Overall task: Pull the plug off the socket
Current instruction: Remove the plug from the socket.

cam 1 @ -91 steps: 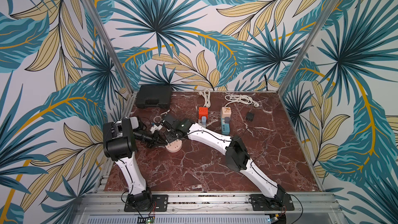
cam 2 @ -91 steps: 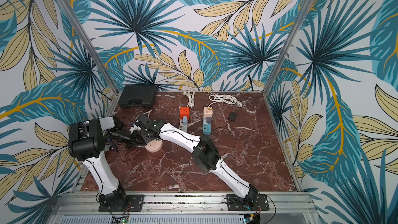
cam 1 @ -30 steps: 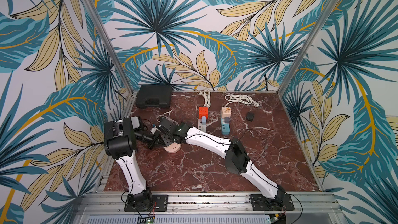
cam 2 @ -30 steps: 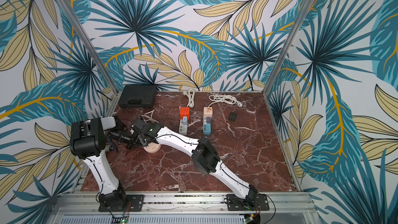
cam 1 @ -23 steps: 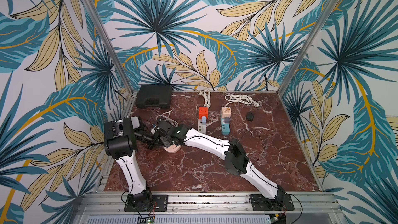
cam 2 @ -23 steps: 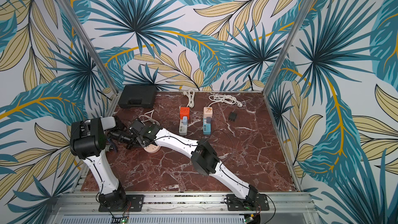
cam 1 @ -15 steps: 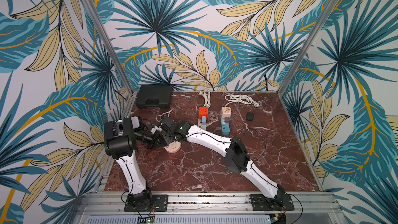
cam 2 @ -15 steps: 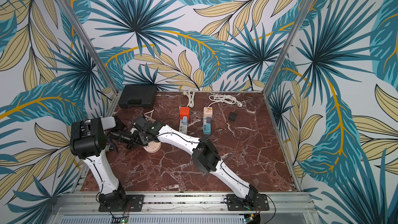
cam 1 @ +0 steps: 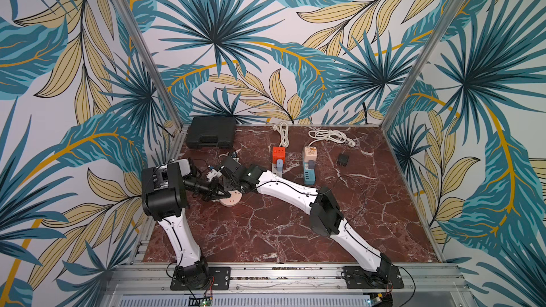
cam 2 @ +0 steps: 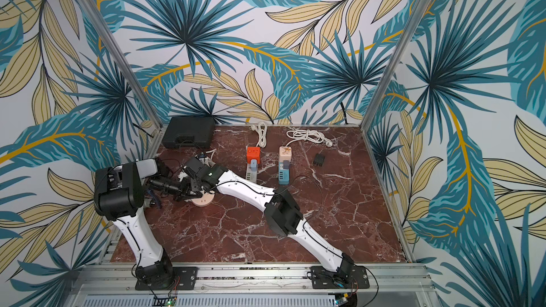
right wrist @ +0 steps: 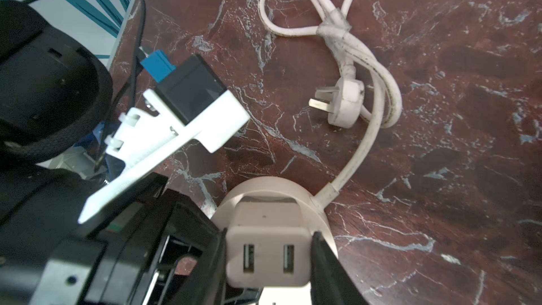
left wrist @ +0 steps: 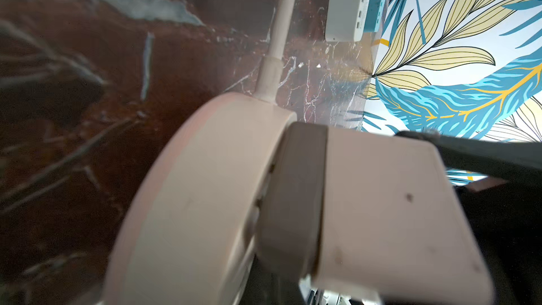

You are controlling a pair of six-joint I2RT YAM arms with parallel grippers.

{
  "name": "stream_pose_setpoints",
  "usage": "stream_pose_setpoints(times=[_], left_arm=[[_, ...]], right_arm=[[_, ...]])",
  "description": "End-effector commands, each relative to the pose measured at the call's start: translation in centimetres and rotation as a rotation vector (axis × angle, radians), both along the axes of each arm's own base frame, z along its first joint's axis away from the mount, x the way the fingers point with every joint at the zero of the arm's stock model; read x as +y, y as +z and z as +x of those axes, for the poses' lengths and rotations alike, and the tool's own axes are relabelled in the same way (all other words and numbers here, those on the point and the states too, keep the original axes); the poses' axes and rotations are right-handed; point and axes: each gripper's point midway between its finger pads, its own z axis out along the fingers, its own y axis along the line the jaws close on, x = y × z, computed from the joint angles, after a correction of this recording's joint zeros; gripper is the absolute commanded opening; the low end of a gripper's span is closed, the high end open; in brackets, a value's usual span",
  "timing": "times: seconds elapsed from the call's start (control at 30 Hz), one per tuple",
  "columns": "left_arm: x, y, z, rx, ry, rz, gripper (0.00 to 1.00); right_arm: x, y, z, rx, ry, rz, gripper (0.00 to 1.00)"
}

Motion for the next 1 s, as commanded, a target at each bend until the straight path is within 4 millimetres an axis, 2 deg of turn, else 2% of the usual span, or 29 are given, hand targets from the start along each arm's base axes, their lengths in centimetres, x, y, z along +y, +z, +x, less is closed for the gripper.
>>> stream_pose_setpoints(times=[0.0, 0.17, 0.4, 0.53, 0.73, 0.83, 0.97], left_arm=[[1.5, -3.0, 0.1, 0.013, -0.004, 0.139, 0.0], [2.6, -4.8, 0.5, 0.058, 0.027, 0.22, 0.0], [3.1, -5.2, 0.6, 0.076, 0.038, 0.235, 0.0], [3.2, -5.2, 0.6, 0.077, 0.039, 0.231, 0.0], [3.2, -5.2, 0.6, 0.079, 0.039, 0.227, 0.0], [3.2, -5.3, 0.6, 0.081, 0.039, 0.225, 0.0], [3.2, -5.2, 0.6, 0.08, 0.039, 0.222, 0.0]], right_arm=[[0.2, 4.0, 1.0, -0.075, -0.053, 0.074, 0.0], [-0.5, 3.4, 0.9, -0.097, -0.029, -0.006, 0.0], [-0.9, 2.2, 0.5, -0.114, 0.055, -0.111, 0.0], [-0.5, 2.9, 0.4, -0.107, 0.081, -0.071, 0.0], [-0.2, 4.8, 0.9, -0.029, 0.032, 0.114, 0.0], [0.1, 5.9, 0.8, -0.026, 0.048, 0.135, 0.0], [0.0, 6.1, 0.7, -0.025, 0.063, 0.122, 0.0]])
